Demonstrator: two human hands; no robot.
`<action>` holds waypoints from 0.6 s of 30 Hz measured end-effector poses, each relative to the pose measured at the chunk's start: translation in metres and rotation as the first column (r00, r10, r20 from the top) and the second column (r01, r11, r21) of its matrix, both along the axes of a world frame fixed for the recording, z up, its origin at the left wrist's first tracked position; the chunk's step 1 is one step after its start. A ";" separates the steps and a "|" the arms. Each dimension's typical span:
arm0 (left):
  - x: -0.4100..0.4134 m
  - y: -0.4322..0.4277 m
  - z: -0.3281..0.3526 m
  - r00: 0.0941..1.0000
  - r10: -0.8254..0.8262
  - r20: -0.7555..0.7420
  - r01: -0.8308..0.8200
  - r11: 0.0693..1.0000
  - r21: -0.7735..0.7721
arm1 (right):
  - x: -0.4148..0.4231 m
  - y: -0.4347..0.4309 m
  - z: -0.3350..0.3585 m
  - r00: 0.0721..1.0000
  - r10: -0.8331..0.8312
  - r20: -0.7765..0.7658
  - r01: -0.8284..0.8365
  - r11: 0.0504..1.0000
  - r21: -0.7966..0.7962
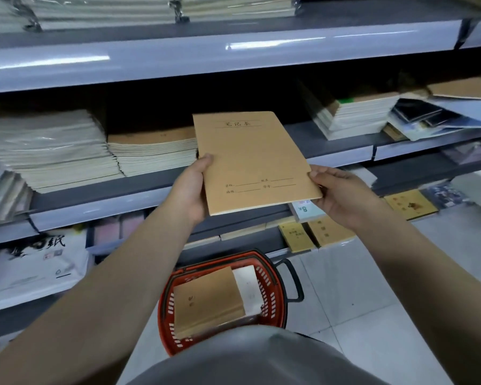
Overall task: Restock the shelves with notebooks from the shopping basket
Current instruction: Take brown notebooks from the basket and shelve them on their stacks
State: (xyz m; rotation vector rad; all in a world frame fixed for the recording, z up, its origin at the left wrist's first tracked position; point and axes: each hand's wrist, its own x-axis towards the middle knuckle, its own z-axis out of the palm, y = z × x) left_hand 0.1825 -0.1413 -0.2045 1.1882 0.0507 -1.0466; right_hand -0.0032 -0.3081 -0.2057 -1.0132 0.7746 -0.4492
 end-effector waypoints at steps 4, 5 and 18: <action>0.003 -0.024 -0.007 1.000 -0.001 -0.028 0.002 0.998 0.055 | 0.010 -0.033 -0.009 0.999 0.027 -0.020 -0.026 0.999 0.027; 0.003 -0.029 -0.010 0.999 0.002 -0.042 0.001 0.998 0.067 | 0.012 -0.041 -0.012 0.999 0.034 -0.034 -0.033 0.999 0.033; 0.000 -0.071 -0.047 0.981 0.112 -0.160 -0.097 0.990 0.098 | 0.049 -0.101 -0.060 0.982 0.099 -0.159 -0.069 0.981 0.183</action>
